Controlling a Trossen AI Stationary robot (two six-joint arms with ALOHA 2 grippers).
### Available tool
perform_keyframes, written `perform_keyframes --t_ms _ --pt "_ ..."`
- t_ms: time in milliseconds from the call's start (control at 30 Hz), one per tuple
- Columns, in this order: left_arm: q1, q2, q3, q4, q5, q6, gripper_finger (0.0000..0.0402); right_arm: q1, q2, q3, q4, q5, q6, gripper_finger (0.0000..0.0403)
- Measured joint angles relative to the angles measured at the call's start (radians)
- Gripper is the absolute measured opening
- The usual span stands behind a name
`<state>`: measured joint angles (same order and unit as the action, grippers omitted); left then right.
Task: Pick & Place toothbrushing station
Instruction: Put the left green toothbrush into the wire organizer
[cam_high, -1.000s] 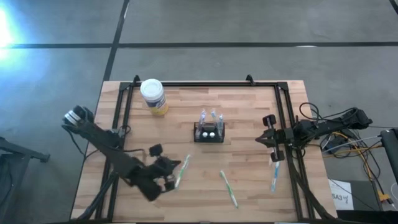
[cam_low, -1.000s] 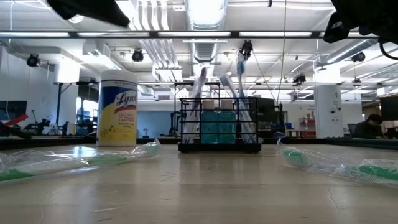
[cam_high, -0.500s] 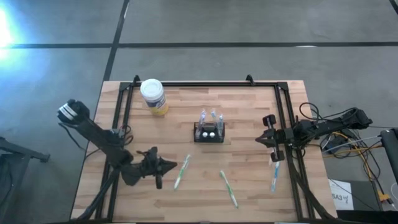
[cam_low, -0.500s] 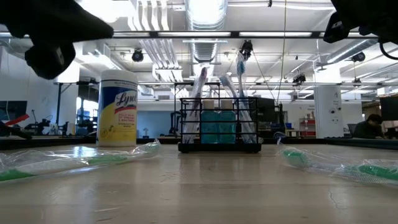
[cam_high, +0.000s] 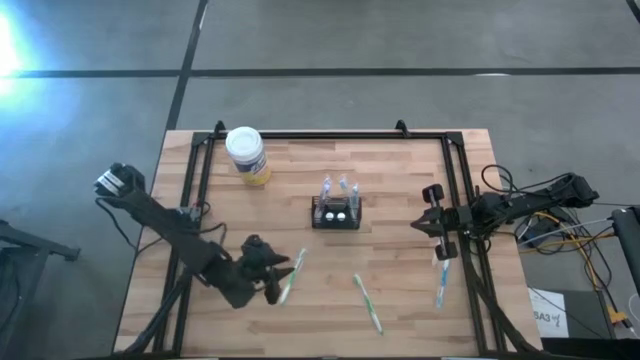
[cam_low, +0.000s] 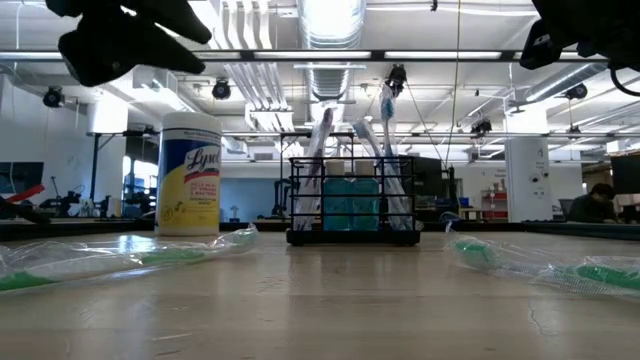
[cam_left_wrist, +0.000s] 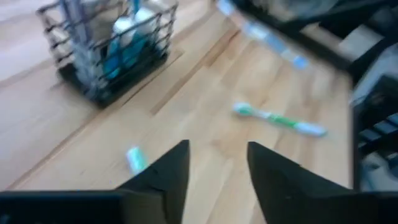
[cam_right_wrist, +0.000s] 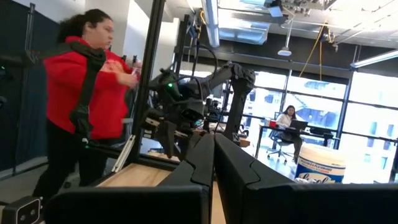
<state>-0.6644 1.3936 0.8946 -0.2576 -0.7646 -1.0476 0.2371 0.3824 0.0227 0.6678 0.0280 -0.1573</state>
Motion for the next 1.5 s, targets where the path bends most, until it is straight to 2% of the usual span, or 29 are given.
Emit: perform_keyframes --t_ms 100,233,433,533,800,1000,1500 --pt "0.034 0.043 0.098 -0.164 0.081 -0.062 0.0203 0.0 0.0 0.0 -0.001 0.0 0.0 0.0008" --pt "0.086 0.122 0.184 -0.275 0.227 -0.086 0.0237 0.0 0.0 0.0 -0.003 0.0 0.0 0.0008" --pt "0.164 0.256 0.28 -0.382 0.41 -0.072 0.0236 0.0 0.0 0.0 -0.006 0.0 0.012 0.0008" --pt "0.197 0.314 0.321 -0.422 0.468 -0.069 0.0234 0.0 0.0 0.0 -0.006 0.0 0.015 0.0008" --pt "0.25 0.404 0.396 -0.475 0.574 -0.008 0.0234 0.0 0.0 0.0 -0.011 0.0 0.023 0.0008" --pt "0.285 0.453 0.395 -0.478 0.645 -0.003 0.0234 0.0 0.001 0.0 -0.01 0.0 0.023 0.0008" --pt "0.31 0.564 0.403 -0.49 0.719 0.009 0.0228 0.0 0.0 0.0 -0.006 0.0 0.019 0.0008"
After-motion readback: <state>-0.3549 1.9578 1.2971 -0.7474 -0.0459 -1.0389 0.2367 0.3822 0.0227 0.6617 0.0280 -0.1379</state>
